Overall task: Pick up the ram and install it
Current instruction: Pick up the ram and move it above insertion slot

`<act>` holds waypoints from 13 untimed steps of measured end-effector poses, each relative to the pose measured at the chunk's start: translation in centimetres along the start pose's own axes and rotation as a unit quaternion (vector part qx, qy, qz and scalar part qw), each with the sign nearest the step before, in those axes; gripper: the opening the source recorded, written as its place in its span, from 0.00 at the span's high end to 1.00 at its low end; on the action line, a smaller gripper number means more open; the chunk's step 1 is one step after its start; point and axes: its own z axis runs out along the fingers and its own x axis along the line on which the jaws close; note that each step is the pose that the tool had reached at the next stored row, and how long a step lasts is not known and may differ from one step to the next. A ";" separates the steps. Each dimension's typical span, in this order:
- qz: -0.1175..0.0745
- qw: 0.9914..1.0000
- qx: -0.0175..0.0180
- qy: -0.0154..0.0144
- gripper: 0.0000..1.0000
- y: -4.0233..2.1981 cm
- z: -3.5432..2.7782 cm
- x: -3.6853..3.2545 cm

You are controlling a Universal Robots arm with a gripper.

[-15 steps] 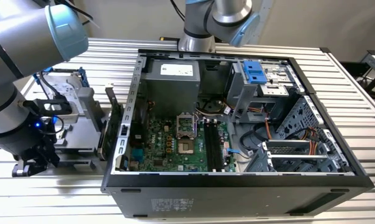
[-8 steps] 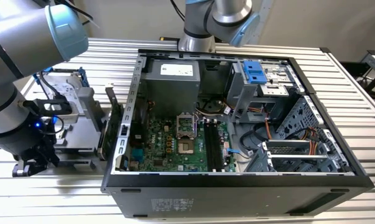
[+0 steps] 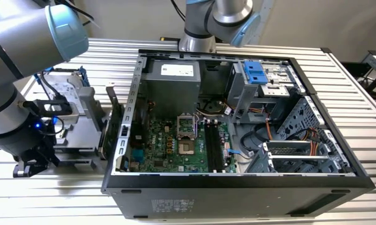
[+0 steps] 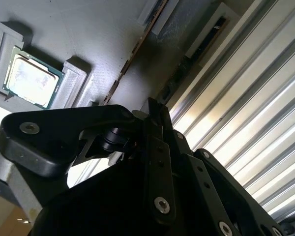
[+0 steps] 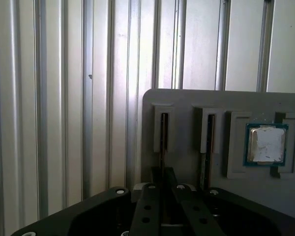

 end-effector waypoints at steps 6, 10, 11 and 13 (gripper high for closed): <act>0.000 1.000 0.000 0.000 1.00 0.00 0.00 0.01; 0.000 1.000 0.000 0.000 1.00 0.00 0.00 0.01; 0.000 1.000 0.000 0.000 1.00 0.00 0.00 0.01; 0.000 1.000 0.000 0.000 1.00 0.00 0.00 0.01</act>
